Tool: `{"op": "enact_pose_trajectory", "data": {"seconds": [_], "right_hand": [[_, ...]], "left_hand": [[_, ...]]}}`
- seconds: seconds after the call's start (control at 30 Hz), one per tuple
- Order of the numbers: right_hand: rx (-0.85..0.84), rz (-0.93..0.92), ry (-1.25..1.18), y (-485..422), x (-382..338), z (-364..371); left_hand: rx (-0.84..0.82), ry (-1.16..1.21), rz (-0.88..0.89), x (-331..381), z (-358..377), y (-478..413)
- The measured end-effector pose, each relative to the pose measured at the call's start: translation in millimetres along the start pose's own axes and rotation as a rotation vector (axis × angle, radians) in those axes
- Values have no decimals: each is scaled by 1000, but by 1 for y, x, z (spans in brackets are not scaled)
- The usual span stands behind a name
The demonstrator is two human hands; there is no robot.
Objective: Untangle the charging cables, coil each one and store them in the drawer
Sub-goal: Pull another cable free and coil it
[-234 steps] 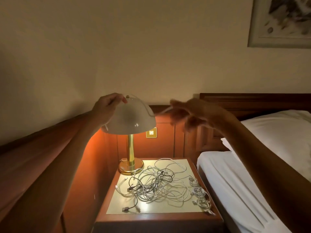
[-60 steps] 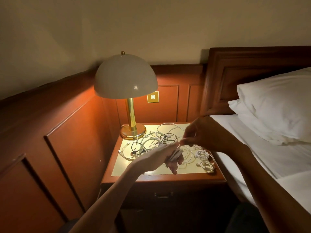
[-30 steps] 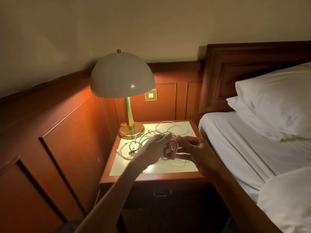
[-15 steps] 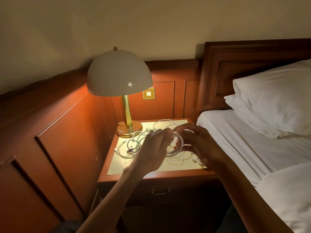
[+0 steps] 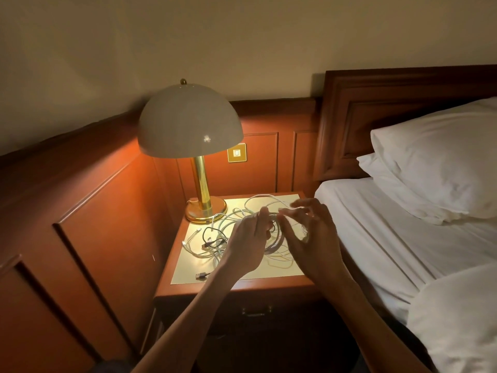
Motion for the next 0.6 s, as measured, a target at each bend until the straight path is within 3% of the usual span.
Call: {"op": "enact_pose_trajectory", "data": {"seconds": [0.1, 0.17, 0.27, 0.33, 0.4, 0.5, 0.6], "right_hand": [[-147, -44, 166, 1, -3, 10], [-222, -43, 103, 0, -2, 14], [-370, -12, -6, 0, 1, 25], [-402, 1, -14, 1, 3, 30], [-408, 58, -47, 3, 6, 33], [-420, 176, -108, 4, 13, 38], [-516, 340, -284, 2, 25, 47]], "left_hand": [[51, 28, 126, 12, -8, 0], [-39, 180, 62, 6, -1, 0], [-177, 150, -44, -10, 7, -2], [-196, 221, 14, -8, 9, -4], [-131, 117, 125, -3, 4, -6], [10, -224, 369, 20, -10, -5], [51, -403, 460, 32, -16, -6]]}}
Point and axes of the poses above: each hand's wrist, its own y-axis away from the middle knuckle, its own z-axis out of the palm, x = y × z, the point moved 9 cm from there along -y, towards the middle knuckle, and after that the axes turned 5 degrees about z, right-handed, at the moved point
